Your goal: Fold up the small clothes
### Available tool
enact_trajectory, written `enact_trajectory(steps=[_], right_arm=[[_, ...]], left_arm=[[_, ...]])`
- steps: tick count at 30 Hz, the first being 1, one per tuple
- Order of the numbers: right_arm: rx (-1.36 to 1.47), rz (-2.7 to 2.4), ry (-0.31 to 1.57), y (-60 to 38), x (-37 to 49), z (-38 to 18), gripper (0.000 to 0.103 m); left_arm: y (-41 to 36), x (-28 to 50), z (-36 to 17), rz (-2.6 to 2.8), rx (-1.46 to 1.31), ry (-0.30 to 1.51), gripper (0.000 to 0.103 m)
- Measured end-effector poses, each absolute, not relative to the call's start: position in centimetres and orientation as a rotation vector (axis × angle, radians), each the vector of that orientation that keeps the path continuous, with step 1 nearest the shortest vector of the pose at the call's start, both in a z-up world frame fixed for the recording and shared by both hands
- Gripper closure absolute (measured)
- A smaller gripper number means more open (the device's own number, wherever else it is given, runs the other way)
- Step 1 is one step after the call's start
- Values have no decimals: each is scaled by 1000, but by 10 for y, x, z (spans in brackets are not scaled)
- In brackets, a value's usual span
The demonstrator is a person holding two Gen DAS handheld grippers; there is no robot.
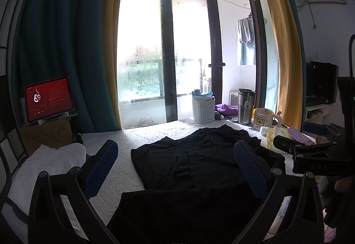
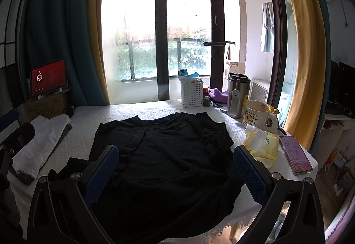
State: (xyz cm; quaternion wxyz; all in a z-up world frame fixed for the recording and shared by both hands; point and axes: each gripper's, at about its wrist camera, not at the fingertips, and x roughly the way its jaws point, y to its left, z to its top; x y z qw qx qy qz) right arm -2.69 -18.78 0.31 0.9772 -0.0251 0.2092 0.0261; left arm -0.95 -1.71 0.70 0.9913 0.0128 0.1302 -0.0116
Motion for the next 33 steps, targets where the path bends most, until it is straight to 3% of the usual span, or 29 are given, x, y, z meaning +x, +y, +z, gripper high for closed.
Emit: enact_trajectory(steps=[17, 33], right_arm=[[-48, 52, 450, -195, -17, -10, 0], [7, 31, 573, -236, 50, -54, 0]], left_arm=[[-29, 1, 5, -45, 41, 298, 0], [-46, 59, -29, -43, 83, 446, 0]])
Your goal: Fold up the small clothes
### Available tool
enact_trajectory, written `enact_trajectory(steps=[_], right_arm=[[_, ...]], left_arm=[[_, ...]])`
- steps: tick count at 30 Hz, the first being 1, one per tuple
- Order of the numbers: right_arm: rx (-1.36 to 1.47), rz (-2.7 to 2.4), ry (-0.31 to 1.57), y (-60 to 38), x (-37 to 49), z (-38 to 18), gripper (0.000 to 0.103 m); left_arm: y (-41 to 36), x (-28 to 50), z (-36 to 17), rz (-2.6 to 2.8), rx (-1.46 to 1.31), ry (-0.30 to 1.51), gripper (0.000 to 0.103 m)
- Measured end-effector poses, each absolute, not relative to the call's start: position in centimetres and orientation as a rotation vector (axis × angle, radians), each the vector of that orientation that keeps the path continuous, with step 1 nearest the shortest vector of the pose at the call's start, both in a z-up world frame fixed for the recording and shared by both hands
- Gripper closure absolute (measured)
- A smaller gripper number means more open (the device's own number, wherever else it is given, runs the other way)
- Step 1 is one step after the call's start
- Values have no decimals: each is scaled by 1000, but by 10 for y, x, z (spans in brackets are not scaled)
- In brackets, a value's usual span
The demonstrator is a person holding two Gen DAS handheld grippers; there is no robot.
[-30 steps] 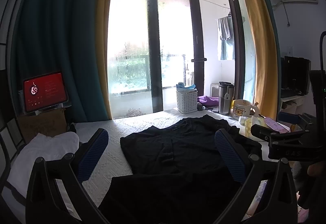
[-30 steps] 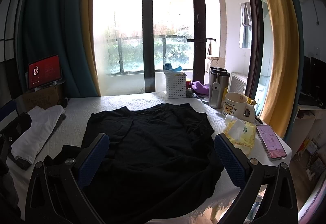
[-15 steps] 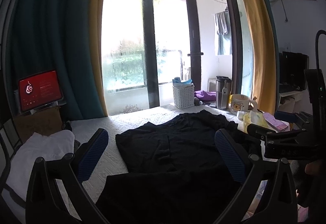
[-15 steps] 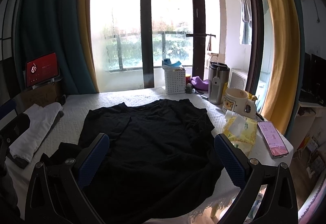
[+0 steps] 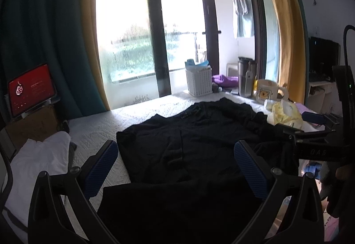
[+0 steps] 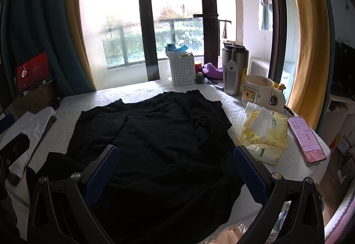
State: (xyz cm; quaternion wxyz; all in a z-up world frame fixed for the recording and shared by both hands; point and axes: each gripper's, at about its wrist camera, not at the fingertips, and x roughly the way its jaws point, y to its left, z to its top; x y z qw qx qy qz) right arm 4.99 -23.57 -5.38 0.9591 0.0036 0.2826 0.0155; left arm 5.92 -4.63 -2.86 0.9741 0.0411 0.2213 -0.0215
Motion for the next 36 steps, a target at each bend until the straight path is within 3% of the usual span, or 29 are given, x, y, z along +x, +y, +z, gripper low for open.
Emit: enact_trajectory(steps=[23, 32, 36], right_arm=[[55, -3, 702, -278, 138, -88, 0], [53, -3, 717, -290, 165, -91, 0], [62, -7, 718, -292, 171, -91, 0]], left_arm=[[-50, 183, -90, -30, 151, 719, 0], [-50, 235, -129, -71, 245, 899, 31], [-50, 243, -144, -115, 246, 943, 55]])
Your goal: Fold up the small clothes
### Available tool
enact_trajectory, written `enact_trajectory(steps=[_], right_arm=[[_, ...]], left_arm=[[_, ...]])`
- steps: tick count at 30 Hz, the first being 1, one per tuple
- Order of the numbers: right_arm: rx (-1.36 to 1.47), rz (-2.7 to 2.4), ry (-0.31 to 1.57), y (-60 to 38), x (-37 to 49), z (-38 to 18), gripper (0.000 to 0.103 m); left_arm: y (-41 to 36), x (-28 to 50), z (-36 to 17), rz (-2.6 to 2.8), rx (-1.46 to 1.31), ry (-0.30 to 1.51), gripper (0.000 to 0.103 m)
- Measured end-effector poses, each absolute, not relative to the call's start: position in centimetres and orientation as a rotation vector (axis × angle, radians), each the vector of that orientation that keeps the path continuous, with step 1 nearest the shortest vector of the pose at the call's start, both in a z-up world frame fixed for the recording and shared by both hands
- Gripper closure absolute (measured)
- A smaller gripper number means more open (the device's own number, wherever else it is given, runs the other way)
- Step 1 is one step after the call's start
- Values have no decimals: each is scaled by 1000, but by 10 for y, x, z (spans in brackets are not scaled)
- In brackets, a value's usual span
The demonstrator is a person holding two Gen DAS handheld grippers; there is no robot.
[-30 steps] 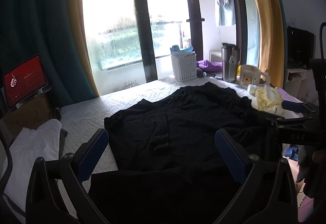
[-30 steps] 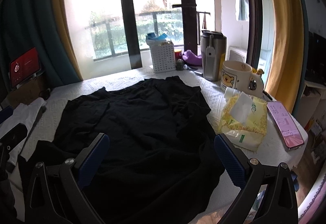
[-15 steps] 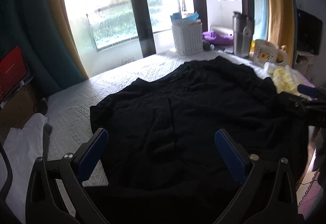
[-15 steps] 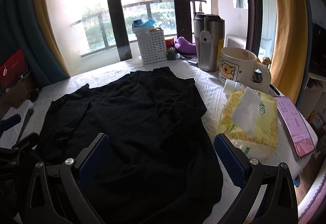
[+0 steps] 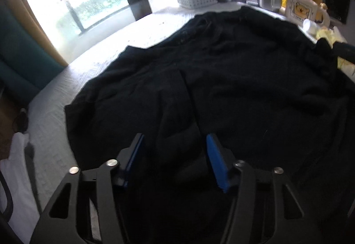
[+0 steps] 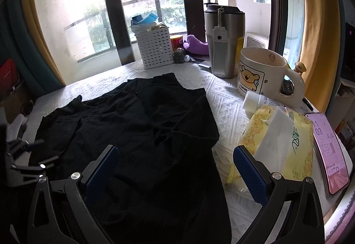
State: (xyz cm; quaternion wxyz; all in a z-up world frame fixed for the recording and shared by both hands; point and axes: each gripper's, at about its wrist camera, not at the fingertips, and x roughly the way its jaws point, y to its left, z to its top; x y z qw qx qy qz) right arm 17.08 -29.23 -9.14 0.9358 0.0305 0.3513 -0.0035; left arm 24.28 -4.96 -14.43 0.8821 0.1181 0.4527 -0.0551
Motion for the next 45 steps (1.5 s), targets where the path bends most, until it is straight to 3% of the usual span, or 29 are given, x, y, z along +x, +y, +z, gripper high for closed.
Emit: enact_trajectory(steps=[1, 2, 4, 22, 32, 45], right_arm=[[66, -13, 720, -292, 171, -92, 0], [67, -12, 718, -294, 169, -92, 0], [67, -21, 720, -294, 166, -94, 0], [34, 55, 703, -241, 165, -75, 0], [45, 58, 688, -247, 154, -74, 0], [78, 50, 714, -248, 150, -81, 0]], left_arm=[[-47, 243, -145, -104, 239, 945, 82], [-43, 243, -145, -106, 223, 949, 90], [-31, 239, -138, -92, 169, 913, 94], [141, 193, -61, 292, -134, 614, 96], [191, 197, -30, 421, -86, 509, 102], [150, 177, -71, 181, -216, 631, 102]])
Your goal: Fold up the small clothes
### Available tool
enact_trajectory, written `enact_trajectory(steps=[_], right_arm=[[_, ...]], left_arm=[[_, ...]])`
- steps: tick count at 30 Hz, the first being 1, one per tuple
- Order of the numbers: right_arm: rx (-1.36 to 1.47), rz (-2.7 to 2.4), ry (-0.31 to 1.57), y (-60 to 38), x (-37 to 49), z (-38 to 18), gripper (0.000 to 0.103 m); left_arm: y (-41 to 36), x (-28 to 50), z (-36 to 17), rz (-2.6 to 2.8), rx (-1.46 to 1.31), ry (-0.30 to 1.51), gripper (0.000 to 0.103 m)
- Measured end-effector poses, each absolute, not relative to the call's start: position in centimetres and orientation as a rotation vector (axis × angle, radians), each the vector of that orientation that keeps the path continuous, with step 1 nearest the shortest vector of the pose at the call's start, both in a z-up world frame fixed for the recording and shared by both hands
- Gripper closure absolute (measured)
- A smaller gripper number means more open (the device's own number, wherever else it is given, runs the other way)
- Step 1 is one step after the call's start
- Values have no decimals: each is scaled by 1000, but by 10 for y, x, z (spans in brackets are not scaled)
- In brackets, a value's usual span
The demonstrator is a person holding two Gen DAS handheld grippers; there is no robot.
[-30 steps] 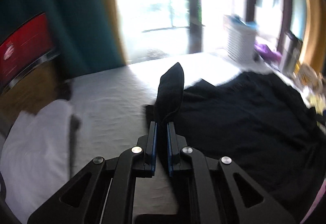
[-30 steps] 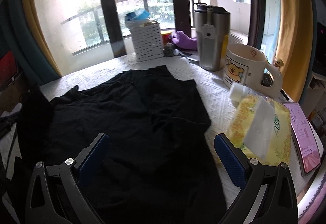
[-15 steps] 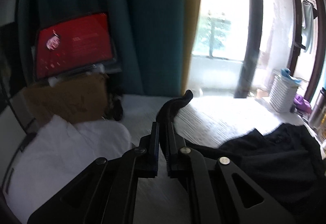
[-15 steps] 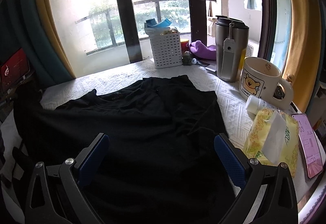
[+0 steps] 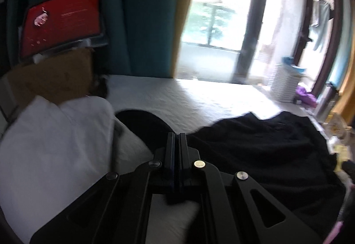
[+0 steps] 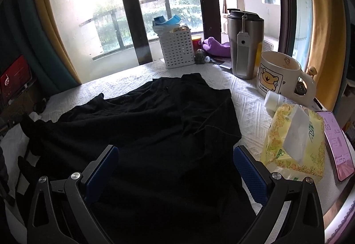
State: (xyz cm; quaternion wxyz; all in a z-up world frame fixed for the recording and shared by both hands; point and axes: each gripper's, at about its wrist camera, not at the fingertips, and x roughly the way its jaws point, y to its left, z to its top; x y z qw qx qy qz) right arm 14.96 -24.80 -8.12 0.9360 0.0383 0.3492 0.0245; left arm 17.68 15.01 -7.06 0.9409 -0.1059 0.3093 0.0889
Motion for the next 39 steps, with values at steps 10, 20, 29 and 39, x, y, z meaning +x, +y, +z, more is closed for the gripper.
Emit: enact_trajectory(steps=[10, 20, 29, 39], right_arm=[[94, 65, 695, -252, 145, -77, 0], [140, -43, 701, -308, 127, -87, 0], [143, -66, 718, -308, 145, -95, 0], [150, 18, 721, -286, 187, -88, 0]], left_arm=[[49, 211, -54, -162, -209, 629, 102], [-58, 258, -105, -352, 16, 880, 101], [29, 230, -56, -238, -53, 790, 51], [128, 264, -106, -109, -112, 829, 51]])
